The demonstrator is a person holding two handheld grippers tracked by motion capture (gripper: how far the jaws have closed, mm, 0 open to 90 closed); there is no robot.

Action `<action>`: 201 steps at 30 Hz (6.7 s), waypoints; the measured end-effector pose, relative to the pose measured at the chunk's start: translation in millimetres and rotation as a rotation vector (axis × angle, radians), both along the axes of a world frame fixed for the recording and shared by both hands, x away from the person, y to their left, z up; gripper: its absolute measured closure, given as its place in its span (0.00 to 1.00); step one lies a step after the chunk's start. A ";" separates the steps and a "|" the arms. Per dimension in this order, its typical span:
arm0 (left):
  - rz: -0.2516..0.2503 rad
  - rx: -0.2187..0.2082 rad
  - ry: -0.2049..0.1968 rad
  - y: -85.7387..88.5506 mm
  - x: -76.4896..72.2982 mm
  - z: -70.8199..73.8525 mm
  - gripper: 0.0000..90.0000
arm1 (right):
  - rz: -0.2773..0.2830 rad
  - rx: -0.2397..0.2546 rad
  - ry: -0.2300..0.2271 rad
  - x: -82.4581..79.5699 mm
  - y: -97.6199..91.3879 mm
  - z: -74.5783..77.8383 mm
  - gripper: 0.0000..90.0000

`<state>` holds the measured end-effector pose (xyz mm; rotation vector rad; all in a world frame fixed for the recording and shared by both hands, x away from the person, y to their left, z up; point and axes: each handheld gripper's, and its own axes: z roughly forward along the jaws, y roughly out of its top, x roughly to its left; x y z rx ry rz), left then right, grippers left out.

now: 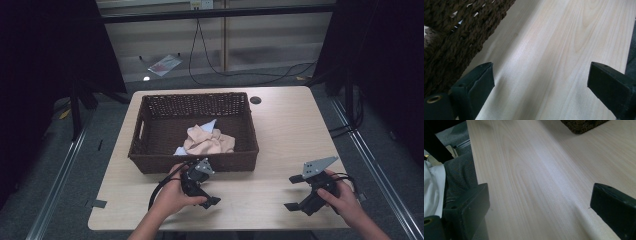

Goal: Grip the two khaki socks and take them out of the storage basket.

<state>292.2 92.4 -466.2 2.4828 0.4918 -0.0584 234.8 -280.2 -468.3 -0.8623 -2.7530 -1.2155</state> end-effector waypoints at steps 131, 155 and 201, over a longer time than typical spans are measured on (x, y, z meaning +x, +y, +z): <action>0.129 0.270 0.190 -14.9 153.1 33.7 0.47 | 0.006 0.001 0.004 0.0 -0.7 0.8 0.03; 0.099 0.176 0.236 -1.0 147.9 75.4 0.90 | 0.006 -0.002 0.003 0.6 -1.1 1.0 0.03; 0.042 0.071 0.209 4.1 96.2 148.7 0.90 | 0.010 -0.007 0.007 0.5 0.3 -0.7 0.03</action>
